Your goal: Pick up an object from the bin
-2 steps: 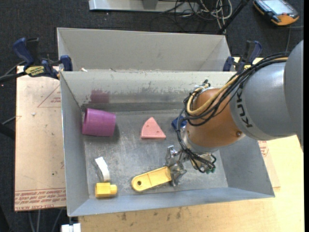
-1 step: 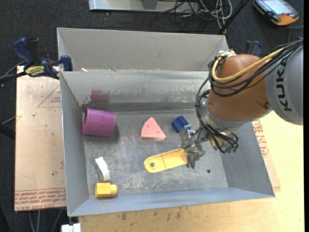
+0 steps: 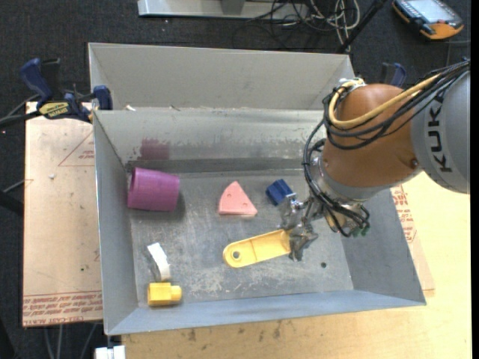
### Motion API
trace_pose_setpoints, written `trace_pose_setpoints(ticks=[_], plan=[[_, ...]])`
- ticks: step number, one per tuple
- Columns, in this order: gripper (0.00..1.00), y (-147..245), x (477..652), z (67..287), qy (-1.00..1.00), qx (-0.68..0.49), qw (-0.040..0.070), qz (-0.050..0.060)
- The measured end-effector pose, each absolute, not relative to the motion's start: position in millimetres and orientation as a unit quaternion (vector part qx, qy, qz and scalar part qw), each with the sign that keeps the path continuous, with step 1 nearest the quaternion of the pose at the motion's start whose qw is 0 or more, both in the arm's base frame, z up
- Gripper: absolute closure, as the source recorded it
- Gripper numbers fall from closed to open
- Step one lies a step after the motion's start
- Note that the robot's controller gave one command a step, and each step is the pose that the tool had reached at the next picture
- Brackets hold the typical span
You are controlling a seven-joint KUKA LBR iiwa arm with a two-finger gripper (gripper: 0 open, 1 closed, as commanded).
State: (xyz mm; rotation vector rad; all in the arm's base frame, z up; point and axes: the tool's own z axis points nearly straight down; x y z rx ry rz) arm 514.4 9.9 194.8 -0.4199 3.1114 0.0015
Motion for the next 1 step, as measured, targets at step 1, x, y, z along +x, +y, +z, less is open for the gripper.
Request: trace_pose_setpoints(ticks=[1], plan=[[1.00,0.0,514.9,225.6,0.986,-0.167,-0.002,0.001]])
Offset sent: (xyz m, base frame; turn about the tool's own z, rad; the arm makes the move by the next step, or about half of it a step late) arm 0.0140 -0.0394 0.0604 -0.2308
